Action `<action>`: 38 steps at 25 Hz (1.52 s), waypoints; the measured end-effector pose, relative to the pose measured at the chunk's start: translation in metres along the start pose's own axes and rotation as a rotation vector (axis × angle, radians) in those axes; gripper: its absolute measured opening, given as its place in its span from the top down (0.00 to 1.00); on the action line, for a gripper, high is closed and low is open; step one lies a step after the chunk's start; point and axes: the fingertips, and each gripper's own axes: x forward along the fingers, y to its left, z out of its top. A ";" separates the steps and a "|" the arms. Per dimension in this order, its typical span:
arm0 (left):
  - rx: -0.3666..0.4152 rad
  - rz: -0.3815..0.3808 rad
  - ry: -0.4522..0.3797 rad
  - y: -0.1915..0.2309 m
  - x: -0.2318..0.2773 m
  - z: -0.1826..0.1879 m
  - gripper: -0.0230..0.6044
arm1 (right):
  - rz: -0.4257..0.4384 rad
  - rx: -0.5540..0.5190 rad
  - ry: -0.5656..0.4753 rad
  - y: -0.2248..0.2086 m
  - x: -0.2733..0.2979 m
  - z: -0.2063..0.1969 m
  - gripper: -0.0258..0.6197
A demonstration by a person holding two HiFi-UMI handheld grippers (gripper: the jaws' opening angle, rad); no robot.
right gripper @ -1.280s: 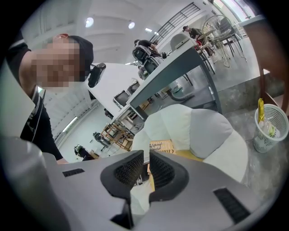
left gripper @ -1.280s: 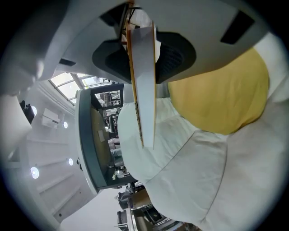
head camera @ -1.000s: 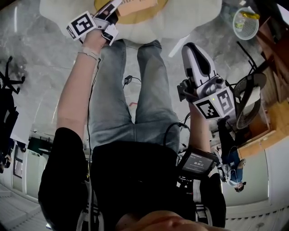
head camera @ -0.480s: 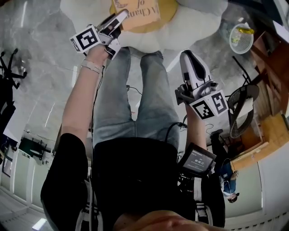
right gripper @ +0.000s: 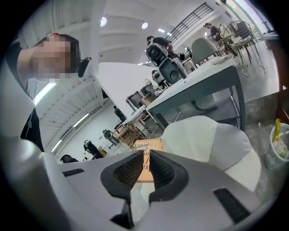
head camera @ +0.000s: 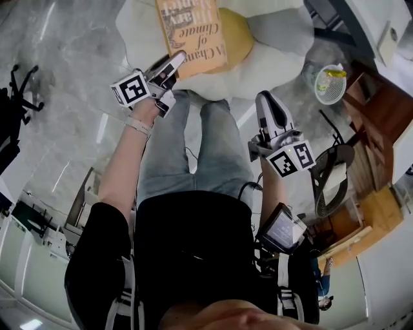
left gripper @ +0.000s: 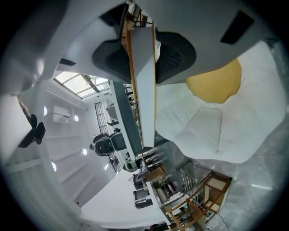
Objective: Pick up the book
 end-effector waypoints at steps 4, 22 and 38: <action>-0.008 -0.010 -0.029 -0.023 -0.018 0.006 0.70 | 0.009 -0.015 0.006 0.018 -0.006 0.009 0.88; 0.067 -0.066 -0.116 -0.153 -0.080 0.062 0.70 | 0.051 -0.091 -0.033 0.093 -0.028 0.084 0.88; 0.098 -0.104 -0.174 -0.269 -0.154 0.069 0.70 | 0.078 -0.112 -0.082 0.165 -0.075 0.138 0.88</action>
